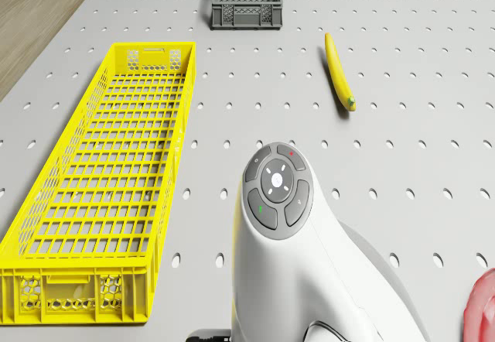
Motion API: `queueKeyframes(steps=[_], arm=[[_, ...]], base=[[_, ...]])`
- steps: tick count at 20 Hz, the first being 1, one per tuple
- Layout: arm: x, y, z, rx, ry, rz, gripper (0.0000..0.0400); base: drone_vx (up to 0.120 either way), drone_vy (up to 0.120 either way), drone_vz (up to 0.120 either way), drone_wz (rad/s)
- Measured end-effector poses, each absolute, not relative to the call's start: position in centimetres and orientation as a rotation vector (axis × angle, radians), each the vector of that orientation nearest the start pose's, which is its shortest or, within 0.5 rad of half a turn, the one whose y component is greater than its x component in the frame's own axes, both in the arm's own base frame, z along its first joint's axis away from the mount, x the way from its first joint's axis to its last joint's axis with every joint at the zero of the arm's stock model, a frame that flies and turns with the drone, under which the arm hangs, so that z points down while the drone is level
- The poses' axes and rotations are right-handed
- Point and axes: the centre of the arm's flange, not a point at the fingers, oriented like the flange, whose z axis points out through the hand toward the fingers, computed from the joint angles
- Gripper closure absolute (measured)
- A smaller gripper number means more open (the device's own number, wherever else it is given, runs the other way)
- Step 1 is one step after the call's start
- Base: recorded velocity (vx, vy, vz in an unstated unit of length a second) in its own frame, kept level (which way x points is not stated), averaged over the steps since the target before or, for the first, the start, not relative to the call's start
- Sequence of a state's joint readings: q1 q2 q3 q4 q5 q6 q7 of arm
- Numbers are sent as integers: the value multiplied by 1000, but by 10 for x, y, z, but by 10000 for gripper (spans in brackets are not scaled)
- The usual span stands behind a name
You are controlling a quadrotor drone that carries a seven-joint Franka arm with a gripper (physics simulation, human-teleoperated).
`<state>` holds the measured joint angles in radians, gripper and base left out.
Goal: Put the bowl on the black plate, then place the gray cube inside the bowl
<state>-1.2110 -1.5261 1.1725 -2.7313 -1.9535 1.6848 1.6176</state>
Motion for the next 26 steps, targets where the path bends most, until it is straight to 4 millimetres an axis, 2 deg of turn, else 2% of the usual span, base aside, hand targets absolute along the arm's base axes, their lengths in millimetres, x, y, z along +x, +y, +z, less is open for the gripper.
queueKeyframes(steps=[12,23,24,26], arm=[[330,15,598,1,-2,786,150],[318,14,626,0,-2,786,150],[318,14,628,0,-2,786,138],[318,14,630,0,-2,786,84]], base=[[0,0,0,0],[0,0,0,0],[0,0,0,0],[0,0,0,0]])
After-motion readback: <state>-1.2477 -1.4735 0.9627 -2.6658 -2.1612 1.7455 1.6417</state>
